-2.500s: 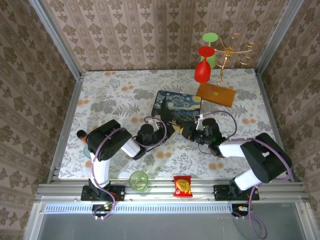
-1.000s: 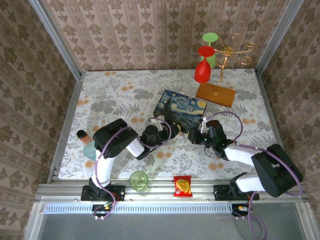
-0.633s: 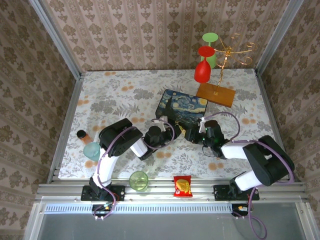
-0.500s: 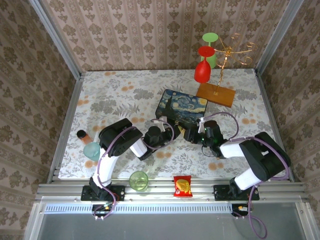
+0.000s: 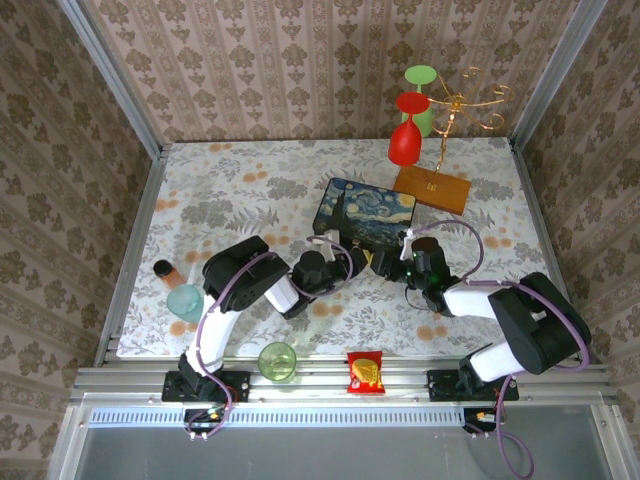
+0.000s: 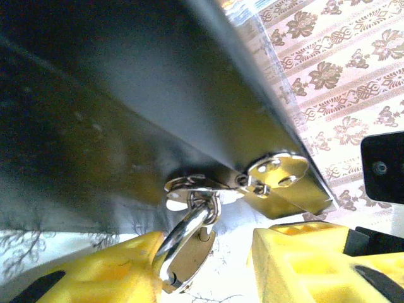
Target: Unlock the padlock with the key
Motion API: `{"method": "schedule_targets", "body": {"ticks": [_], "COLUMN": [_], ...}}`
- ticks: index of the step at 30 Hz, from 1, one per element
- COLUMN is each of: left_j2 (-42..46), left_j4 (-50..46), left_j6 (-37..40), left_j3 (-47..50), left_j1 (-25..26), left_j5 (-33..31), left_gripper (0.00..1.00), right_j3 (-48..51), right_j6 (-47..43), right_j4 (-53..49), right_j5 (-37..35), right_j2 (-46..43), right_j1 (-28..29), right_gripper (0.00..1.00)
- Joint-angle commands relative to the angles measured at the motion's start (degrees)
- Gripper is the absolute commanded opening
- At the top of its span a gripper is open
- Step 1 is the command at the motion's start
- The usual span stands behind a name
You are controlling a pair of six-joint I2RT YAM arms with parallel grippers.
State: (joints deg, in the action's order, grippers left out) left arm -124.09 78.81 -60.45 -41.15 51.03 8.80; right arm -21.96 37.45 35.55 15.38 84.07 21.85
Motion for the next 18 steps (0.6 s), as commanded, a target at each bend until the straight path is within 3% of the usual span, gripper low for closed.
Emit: {"method": "schedule_targets", "body": {"ticks": [1,5,9,18], "left_j2": [-2.8,-3.3,-4.2,-1.8], "left_j4": [-4.2,-4.2,-4.2,-4.3], "left_j6": [2.5,2.3,0.9,-2.4], "left_j3": [-0.4,-1.0,-1.2,0.7], "left_j1": [0.8,0.8,0.0,-0.7], "left_j5": [0.6,0.3,0.2,1.7], "left_gripper": [0.4,0.3,0.17,0.06], "right_j3": [-1.2,-0.2,1.6,0.6], "right_j6": [1.3,2.3,5.2,-7.6], "right_j4": [-0.3,3.1,9.1,-11.2], "right_j5": [0.1,1.6,7.4,3.5], "right_j2": [2.9,4.2,4.0,-5.8], "right_j1": [-0.9,-1.9,-4.2,-5.4], "right_gripper": [0.38,0.36,0.36,0.38]}}
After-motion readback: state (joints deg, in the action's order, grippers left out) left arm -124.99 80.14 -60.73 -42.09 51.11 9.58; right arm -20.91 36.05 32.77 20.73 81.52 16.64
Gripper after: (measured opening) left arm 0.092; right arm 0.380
